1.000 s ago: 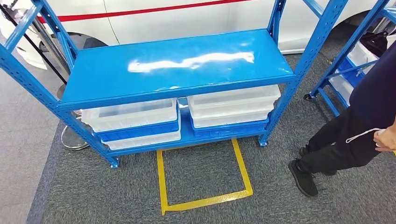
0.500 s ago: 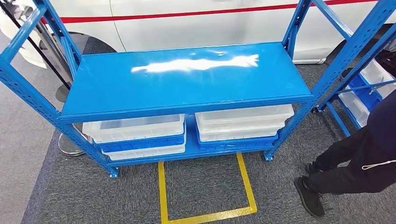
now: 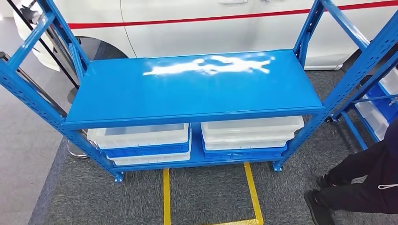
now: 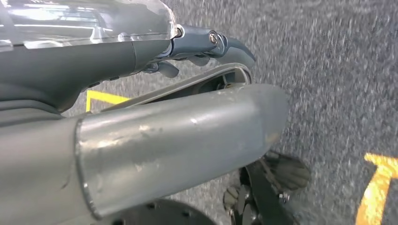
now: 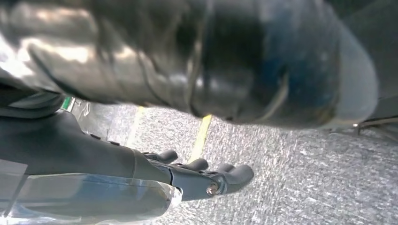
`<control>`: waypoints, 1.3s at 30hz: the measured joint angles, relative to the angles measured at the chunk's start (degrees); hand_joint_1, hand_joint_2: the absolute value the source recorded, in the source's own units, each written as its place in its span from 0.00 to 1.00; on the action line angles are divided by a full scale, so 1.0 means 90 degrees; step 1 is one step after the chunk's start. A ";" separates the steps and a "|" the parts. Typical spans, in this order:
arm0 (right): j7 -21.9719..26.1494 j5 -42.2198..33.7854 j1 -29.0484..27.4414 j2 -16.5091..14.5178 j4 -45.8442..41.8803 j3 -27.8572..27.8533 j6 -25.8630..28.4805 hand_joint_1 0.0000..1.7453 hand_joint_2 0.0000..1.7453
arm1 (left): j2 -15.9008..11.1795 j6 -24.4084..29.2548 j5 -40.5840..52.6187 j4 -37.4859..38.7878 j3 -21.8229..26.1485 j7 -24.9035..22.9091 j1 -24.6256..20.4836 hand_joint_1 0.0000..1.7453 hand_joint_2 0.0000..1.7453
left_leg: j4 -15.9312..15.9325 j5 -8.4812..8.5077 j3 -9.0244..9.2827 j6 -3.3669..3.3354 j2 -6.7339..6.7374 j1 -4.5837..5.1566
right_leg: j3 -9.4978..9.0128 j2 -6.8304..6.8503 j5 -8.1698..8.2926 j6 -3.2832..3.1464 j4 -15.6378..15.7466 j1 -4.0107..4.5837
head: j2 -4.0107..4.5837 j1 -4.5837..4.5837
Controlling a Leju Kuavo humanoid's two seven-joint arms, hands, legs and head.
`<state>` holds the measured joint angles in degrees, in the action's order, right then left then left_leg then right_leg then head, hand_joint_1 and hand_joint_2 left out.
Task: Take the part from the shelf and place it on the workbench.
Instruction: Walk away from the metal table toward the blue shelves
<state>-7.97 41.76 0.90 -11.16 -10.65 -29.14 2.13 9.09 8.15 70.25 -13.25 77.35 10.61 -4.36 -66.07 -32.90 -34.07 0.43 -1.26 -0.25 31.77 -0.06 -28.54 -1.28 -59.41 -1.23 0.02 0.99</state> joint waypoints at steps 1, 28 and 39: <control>0.0000 0.0001 -0.0004 -0.0002 0.0001 -0.0001 0.0000 0.00 0.00 | 0.0000 0.0001 0.0001 0.0000 0.0000 -0.0002 -0.0002 0.00 0.00 | -0.0422 -0.0172 -0.0229 0.0032 0.0039 -0.0019 | -0.0006 0.0019 -0.0007 -0.0013 0.0004 0.0000 | 0.0000 -0.0001; -0.0002 -0.0002 0.0002 -0.0014 -0.0002 -0.0024 0.0007 0.00 0.00 | 0.0016 0.0007 0.0010 0.0001 -0.0005 -0.0013 -0.0001 0.00 0.00 | 0.0772 0.0476 0.0308 -0.0110 0.0085 0.0053 | -0.0019 0.0023 0.0028 0.0045 0.0059 0.0061 | -0.0001 -0.0001; -0.0005 0.0001 -0.0002 -0.0044 -0.0001 -0.0026 0.0007 0.00 0.00 | -0.0005 0.0008 0.0001 0.0000 -0.0005 -0.0019 0.0012 0.00 0.00 | 0.0721 0.0719 0.0139 0.0021 0.0117 -0.0059 | -0.0281 0.0067 -0.0165 0.0108 0.0089 0.0016 | 0.0000 -0.0005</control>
<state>-8.02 41.77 0.88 -11.56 -10.66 -29.38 2.19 9.05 8.22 70.26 -13.25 77.31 10.44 -4.25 -59.58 -26.43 -32.81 0.62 -0.21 -0.78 29.24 0.54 -30.03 -0.31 -58.61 -1.09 0.02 0.95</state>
